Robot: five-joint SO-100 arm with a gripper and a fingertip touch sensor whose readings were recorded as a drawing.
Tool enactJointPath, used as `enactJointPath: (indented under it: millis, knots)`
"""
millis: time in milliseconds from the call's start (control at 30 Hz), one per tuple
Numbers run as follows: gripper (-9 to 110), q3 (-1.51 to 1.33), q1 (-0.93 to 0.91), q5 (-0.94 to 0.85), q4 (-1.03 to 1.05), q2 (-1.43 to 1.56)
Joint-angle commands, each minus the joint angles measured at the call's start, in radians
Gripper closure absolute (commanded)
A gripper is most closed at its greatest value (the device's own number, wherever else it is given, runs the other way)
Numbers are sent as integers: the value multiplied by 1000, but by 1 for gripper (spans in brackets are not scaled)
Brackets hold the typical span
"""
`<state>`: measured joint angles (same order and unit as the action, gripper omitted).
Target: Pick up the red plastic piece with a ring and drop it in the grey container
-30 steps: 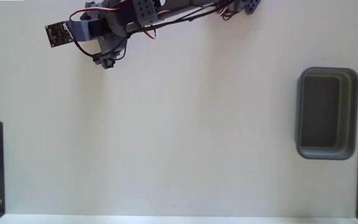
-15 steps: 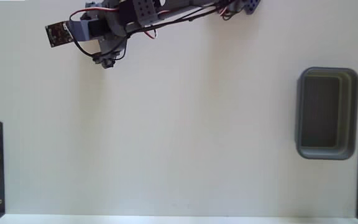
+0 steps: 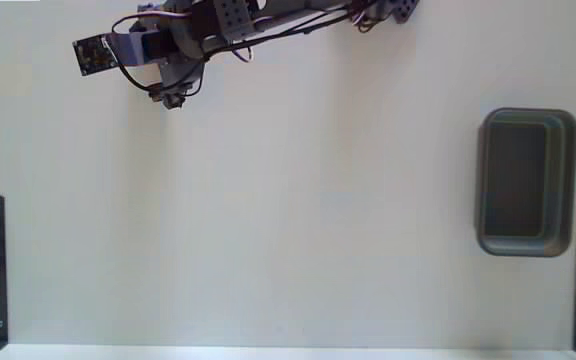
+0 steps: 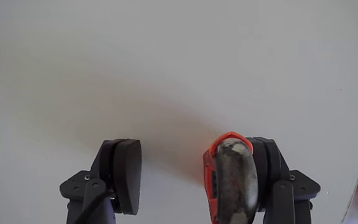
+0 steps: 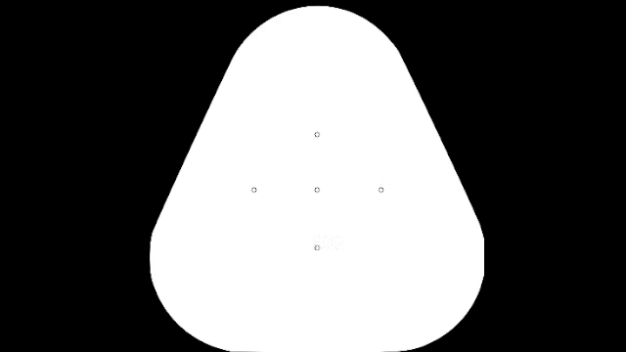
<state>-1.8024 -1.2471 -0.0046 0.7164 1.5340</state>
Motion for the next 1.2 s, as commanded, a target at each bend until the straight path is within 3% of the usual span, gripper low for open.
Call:
enactJointPath:
  millis: [0,1167]
  knots:
    - [9,-5,-21,5,-6,35]
    - [19,-5,-21,5,-6,35]
